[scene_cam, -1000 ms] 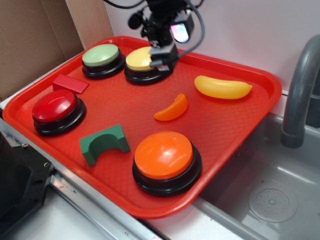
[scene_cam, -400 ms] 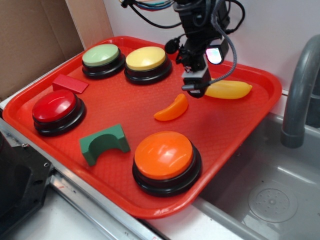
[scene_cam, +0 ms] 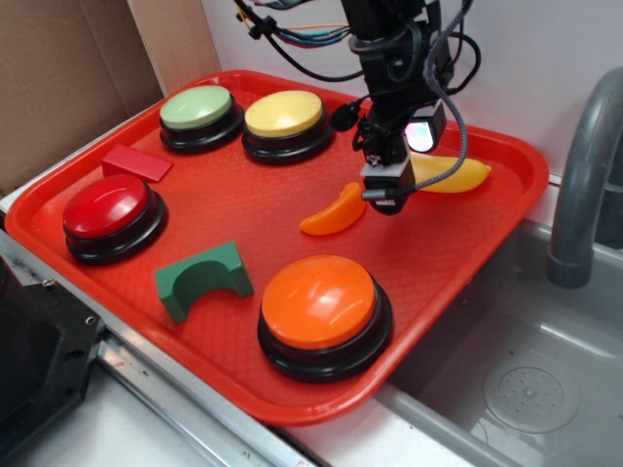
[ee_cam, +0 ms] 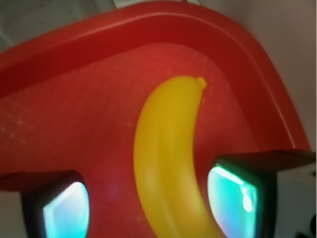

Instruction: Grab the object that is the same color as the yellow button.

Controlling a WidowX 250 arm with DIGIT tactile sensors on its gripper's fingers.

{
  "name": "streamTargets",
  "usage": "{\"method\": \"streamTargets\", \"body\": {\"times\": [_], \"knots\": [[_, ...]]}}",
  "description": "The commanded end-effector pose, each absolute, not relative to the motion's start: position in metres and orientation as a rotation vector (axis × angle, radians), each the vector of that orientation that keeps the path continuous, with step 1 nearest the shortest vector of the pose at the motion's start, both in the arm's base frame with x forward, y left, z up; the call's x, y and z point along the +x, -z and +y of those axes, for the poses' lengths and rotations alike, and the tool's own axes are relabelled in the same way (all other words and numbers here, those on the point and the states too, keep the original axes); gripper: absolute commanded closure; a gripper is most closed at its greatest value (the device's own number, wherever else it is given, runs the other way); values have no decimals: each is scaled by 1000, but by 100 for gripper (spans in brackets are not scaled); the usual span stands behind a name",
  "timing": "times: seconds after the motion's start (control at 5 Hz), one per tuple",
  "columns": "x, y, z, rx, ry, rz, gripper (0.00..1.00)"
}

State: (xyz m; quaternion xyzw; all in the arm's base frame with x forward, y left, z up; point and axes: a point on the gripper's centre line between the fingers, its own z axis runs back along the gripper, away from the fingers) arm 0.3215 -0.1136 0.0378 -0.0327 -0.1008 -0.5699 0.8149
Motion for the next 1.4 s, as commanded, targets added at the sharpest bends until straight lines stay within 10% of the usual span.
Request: {"method": "streamTargets", "body": {"times": [0.0, 0.6, 0.8, 1.2], "knots": [[267, -30, -131, -56, 1179, -263, 100], [256, -53, -122, -26, 1039, -295, 100], [301, -103, -78, 52, 795, -301, 100], [225, -205, -36, 238, 330, -101, 100]]}}
